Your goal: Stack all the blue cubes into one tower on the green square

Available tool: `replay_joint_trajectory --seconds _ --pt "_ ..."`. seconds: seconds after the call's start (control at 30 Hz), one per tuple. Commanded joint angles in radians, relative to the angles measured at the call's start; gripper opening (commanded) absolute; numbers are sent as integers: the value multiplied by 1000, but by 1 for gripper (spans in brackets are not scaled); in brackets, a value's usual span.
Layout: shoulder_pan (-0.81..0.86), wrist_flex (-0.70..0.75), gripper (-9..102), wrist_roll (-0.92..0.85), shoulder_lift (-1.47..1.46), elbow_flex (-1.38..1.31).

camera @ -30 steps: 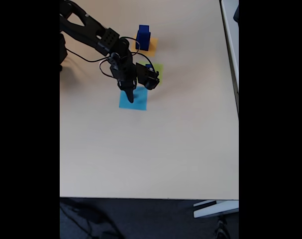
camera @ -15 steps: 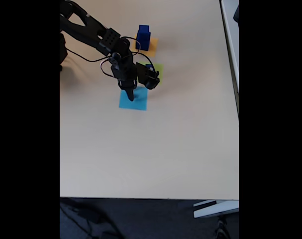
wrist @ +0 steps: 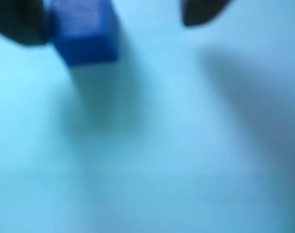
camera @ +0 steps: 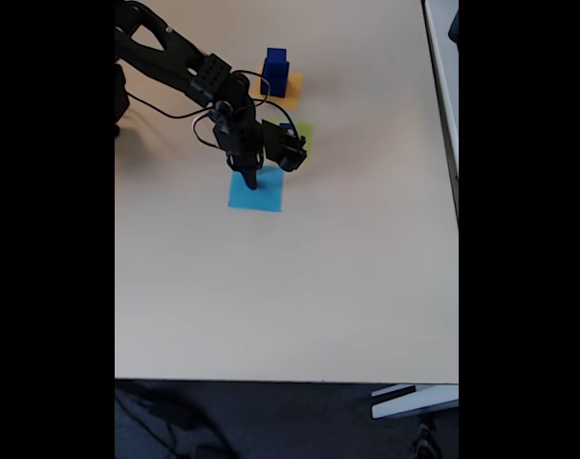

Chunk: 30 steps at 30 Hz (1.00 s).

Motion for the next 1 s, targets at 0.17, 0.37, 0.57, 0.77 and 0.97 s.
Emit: replay_joint_trajectory --seconds 0.17,0.37,0.57,0.77,0.97 --pt "3 0 9 0 8 -55" --pt "8 0 6 -5 8 -55" --pt "9 3 4 -8 14 -55" --pt "6 8 0 -11 25 -54" --pt "0 15 1 -8 87 -40"
